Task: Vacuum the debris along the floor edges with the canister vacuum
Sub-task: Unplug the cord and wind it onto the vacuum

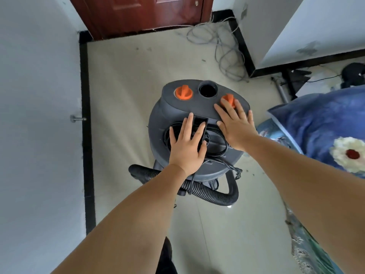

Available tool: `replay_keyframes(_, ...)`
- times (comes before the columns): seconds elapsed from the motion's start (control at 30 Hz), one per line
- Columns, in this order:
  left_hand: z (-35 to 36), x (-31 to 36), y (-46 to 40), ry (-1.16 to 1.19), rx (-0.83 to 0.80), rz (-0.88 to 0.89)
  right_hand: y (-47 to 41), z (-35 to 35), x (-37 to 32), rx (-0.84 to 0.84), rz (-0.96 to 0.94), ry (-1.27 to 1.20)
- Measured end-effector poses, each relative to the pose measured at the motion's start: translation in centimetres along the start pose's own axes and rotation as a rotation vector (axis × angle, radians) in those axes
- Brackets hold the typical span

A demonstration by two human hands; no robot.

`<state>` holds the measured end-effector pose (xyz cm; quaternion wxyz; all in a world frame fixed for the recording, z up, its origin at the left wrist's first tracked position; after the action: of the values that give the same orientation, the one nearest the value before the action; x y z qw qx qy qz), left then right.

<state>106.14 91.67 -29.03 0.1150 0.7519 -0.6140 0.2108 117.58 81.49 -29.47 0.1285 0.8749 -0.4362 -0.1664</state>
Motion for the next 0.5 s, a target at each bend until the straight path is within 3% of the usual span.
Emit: replay_keyframes(0.5, 3.3, 2.1, -24.5, 0.013, -0.156, 0.353, -13.7, -7.6, 12.3, 0.09, 0.352, -0.142)
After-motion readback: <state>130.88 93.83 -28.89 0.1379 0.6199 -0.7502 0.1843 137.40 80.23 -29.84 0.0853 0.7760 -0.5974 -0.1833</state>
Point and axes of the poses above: each hand's wrist, its own y-axis away from the middle knuckle, its own z-axis out of the palm, x = y × z, the point moved 8 cm from there along -y, towards the middle knuckle, and after that the axes turned 1 degree about -x, right-handed, at the moved point
